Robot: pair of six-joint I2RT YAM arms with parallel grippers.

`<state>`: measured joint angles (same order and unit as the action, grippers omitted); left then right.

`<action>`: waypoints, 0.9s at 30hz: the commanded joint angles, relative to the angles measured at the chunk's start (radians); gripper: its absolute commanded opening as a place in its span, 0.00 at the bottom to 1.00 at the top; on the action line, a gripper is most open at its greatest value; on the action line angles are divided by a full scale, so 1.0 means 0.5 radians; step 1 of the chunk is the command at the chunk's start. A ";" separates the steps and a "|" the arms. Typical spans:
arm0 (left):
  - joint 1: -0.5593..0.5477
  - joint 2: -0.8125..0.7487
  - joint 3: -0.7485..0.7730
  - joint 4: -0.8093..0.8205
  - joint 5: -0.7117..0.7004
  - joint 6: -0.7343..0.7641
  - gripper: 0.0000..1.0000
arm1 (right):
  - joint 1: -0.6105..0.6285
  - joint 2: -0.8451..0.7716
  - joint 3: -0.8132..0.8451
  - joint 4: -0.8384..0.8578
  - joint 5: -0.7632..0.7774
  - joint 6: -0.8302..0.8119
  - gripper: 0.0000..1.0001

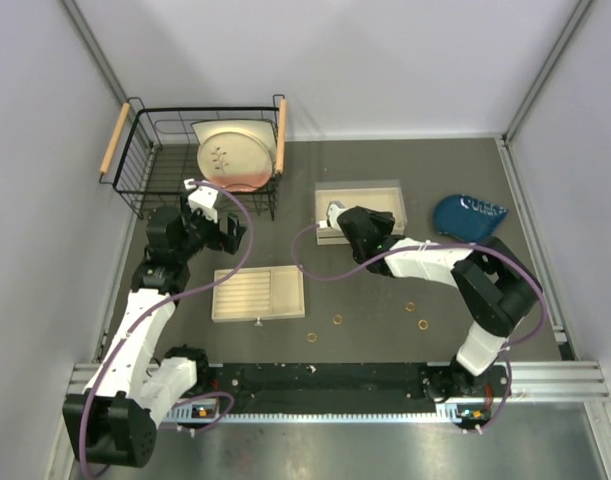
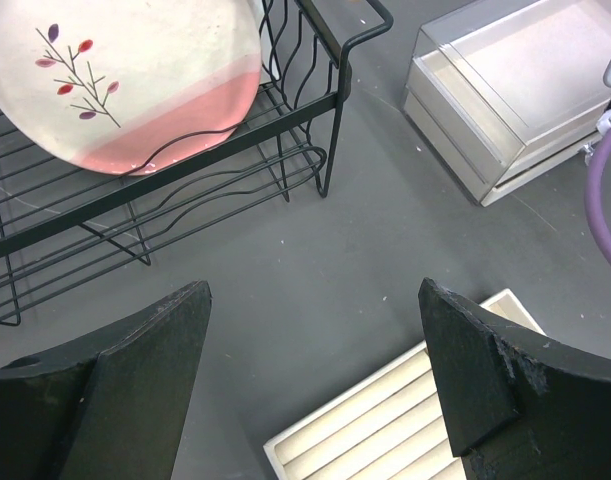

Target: Organize the mixed jewelry

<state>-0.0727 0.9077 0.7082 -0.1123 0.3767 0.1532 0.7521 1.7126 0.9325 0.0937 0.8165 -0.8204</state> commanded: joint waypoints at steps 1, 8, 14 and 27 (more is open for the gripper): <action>0.004 -0.027 -0.002 0.087 0.032 0.019 0.91 | 0.014 -0.072 0.003 -0.292 -0.151 0.254 0.35; 0.001 -0.021 0.004 0.087 0.026 0.034 0.91 | 0.014 -0.222 0.040 -0.494 -0.277 0.352 0.53; 0.001 -0.021 0.016 0.074 0.035 0.034 0.91 | 0.014 -0.412 0.049 -0.647 -0.403 0.417 0.57; 0.001 -0.027 0.038 0.013 0.191 0.095 0.91 | 0.014 -0.845 0.031 -1.281 -1.402 0.524 0.57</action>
<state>-0.0727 0.9077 0.7086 -0.1146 0.4034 0.1696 0.7517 1.3609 0.9295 -0.3687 0.3923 -0.6071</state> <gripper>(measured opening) 0.907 0.579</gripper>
